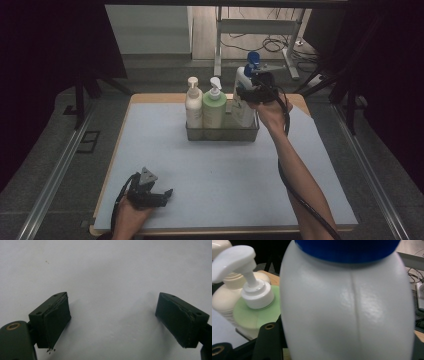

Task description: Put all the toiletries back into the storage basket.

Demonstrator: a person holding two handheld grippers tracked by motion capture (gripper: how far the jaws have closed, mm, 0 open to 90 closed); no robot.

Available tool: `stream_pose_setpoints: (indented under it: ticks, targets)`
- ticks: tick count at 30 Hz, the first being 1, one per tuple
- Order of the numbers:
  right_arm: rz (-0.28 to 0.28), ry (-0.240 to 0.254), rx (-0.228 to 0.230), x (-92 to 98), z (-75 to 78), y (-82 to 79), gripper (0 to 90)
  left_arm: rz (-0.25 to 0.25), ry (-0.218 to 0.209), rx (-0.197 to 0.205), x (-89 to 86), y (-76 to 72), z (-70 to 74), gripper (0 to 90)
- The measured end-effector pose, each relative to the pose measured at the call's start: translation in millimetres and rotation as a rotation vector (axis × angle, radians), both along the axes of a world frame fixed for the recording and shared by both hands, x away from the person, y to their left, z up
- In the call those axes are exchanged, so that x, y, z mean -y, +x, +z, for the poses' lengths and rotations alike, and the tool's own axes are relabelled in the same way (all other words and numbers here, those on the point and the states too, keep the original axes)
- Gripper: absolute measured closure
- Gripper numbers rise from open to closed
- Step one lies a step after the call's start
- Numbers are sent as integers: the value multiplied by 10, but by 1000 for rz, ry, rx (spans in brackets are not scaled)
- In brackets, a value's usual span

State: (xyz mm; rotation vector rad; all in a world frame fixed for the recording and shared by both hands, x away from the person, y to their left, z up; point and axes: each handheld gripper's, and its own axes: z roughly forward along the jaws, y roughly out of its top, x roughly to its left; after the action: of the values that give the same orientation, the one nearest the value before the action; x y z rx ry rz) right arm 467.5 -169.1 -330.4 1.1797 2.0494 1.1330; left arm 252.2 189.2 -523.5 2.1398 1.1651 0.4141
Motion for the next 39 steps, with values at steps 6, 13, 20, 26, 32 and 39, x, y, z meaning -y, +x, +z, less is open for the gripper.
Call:
stream_pose_setpoints:
  ticks: [6,13,20,26,32,39]
  targets:
    - [-3,-10,-1,-19,-112,64,404,1,0,0,-1,0,0,120]
    - [-1,-18,-12,-28,-216,96,404,1,-1,0,-1,-1,0,120]
    - [0,-27,-27,-25,-312,111,404,0,0,-1,-1,-1,1,120]
    - [-1,-32,-43,-14,-396,117,404,1,-1,0,0,-1,0,120]
    - [-5,-36,-63,14,-517,118,404,2,-1,0,0,-1,0,120]
    - [-6,-38,-80,18,-612,111,404,0,-1,0,-1,0,0,120]
